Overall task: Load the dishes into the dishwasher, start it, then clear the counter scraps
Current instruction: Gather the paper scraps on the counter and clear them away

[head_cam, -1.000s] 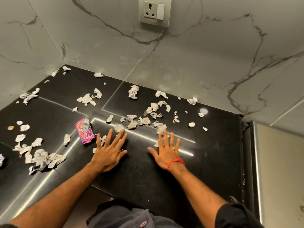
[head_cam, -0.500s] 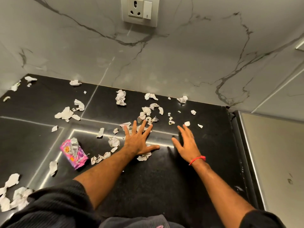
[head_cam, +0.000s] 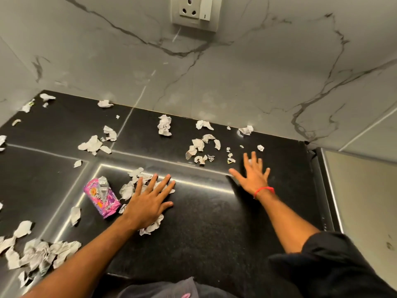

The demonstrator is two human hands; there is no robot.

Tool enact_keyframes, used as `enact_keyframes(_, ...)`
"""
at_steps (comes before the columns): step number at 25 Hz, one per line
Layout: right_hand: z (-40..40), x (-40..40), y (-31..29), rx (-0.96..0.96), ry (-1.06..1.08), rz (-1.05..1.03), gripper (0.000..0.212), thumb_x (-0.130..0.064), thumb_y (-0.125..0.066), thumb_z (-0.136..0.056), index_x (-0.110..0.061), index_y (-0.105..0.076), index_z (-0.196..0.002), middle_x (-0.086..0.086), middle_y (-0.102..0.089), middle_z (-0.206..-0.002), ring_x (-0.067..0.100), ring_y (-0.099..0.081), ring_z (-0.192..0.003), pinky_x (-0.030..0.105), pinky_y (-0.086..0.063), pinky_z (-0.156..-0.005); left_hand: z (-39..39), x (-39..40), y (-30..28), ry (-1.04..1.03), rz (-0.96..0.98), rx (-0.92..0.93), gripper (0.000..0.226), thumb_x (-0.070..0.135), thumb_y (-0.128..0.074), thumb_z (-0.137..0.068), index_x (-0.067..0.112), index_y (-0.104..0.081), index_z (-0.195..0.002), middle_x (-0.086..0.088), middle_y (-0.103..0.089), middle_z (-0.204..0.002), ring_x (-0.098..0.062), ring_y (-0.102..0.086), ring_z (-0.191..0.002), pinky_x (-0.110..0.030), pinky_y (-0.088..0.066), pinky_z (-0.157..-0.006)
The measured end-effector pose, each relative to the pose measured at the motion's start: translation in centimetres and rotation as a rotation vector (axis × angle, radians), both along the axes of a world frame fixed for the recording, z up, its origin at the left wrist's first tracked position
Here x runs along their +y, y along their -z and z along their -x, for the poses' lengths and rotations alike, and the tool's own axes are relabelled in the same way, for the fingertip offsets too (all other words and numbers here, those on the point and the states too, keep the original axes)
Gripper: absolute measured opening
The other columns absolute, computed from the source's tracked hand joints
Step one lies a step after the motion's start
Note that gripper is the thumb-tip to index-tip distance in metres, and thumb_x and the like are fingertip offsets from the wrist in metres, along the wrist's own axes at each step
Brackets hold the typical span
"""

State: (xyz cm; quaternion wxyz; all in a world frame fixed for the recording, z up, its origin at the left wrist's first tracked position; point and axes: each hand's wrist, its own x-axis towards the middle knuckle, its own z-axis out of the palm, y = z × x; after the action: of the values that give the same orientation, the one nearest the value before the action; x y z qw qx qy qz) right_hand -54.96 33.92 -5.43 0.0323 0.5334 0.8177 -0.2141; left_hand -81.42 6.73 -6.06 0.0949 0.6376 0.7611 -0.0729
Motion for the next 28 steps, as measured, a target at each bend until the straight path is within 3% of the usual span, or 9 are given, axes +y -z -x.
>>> enact_keyframes(4,7.4,-7.9,1.4,-0.032,-0.289,-0.135,0.079,-0.072,-0.023,-0.094,-0.028,-0.007,-0.157,-0.005,0.008,-0.166,0.029,0.011,-0.152,0.064,0.008,-0.117,0.1,-3.5,-0.5,-0.085,0.038,0.010,0.082,0.062,0.034,-0.083,0.037,0.010,-0.158,0.013,0.016,-0.165,-0.030,0.008,-0.154,-0.071,0.000,-0.117)
enact_keyframes(7,10.1,-14.3,2.6,0.023,-0.428,-0.141,0.071,-0.066,-0.018,-0.095,-0.031,-0.010,-0.156,-0.009,0.006,-0.165,0.025,0.010,-0.152,0.065,0.013,-0.114,-0.9,-3.5,-1.2,-0.181,0.013,-0.043,0.072,0.058,0.013,-0.093,0.036,0.001,-0.160,0.009,0.021,-0.165,-0.031,0.014,-0.154,-0.074,0.002,-0.115)
enact_keyframes(9,9.7,-15.6,2.4,0.245,-0.440,-0.052,0.063,-0.053,-0.027,-0.098,-0.034,-0.014,-0.156,-0.013,0.001,-0.165,0.013,0.005,-0.152,0.058,0.011,-0.119,-1.8,-2.0,-1.8,-0.235,-0.052,-0.102,0.066,0.052,-0.001,-0.097,0.034,-0.002,-0.161,0.009,0.024,-0.165,-0.027,0.016,-0.154,-0.072,0.002,-0.117)
enact_keyframes(12,6.5,-12.3,0.8,0.684,-0.176,0.099,0.054,-0.015,-0.049,-0.099,-0.018,-0.035,-0.151,-0.006,-0.022,-0.161,0.007,-0.018,-0.149,0.039,-0.013,-0.124,-2.7,1.9,-2.1,-0.217,-0.096,-0.161,0.065,0.057,-0.017,-0.103,0.035,0.001,-0.161,0.010,0.028,-0.164,-0.024,0.016,-0.155,-0.069,0.000,-0.119)
enact_keyframes(14,3.4,-9.2,0.6,0.641,-0.109,0.045,0.053,-0.006,-0.053,-0.096,-0.012,-0.042,-0.148,0.003,-0.034,-0.157,0.015,-0.031,-0.146,0.038,-0.027,-0.120,-2.8,5.5,-2.2,-0.195,-0.094,-0.202,0.071,0.060,-0.027,-0.102,0.033,0.002,-0.161,0.008,0.030,-0.164,-0.026,0.016,-0.154,-0.068,-0.001,-0.120)
enact_keyframes(17,1.2,-6.7,0.2,0.519,-0.118,0.160,0.061,-0.013,-0.060,-0.094,-0.019,-0.038,-0.151,0.003,-0.046,-0.150,0.019,-0.049,-0.134,0.038,-0.041,-0.113,-2.8,12.1,-2.2,-0.156,-0.067,-0.183,0.084,0.064,-0.038,-0.099,0.029,0.007,-0.161,0.004,0.031,-0.164,-0.031,0.015,-0.154,-0.066,-0.004,-0.120)
enact_keyframes(23,2.0,-5.0,-0.2,0.536,-0.051,0.400,0.065,-0.009,-0.059,-0.094,-0.015,-0.031,-0.152,0.004,-0.044,-0.152,0.012,-0.043,-0.138,0.031,-0.036,-0.116,-4.3,22.2,-2.4,-0.044,0.046,-0.117,0.078,0.065,-0.034,-0.099,0.037,0.006,-0.160,0.002,0.022,-0.167,-0.039,0.014,-0.153,-0.066,-0.005,-0.120)
enact_keyframes(27,1.8,-4.4,0.0,0.606,-0.024,0.468,0.058,-0.002,-0.058,-0.094,-0.009,-0.038,-0.149,0.004,-0.048,-0.148,-0.001,-0.046,-0.129,0.011,-0.039,-0.105,-5.1,20.8,-1.6,-0.021,0.080,-0.092,0.070,0.069,-0.021,-0.099,0.042,0.002,-0.159,0.004,0.011,-0.169,-0.039,0.012,-0.154,-0.063,-0.003,-0.122)
enact_keyframes(28,1.7,-3.8,-0.2,0.624,-0.025,0.469,0.053,-0.002,-0.059,-0.094,-0.008,-0.044,-0.145,0.007,-0.052,-0.144,0.001,-0.051,-0.125,0.012,-0.042,-0.102,-5.0,19.6,-1.7,-0.016,0.063,-0.102,0.071,0.071,-0.021,-0.098,0.042,0.001,-0.159,0.004,0.008,-0.169,-0.038,0.010,-0.154,-0.061,-0.005,-0.123)
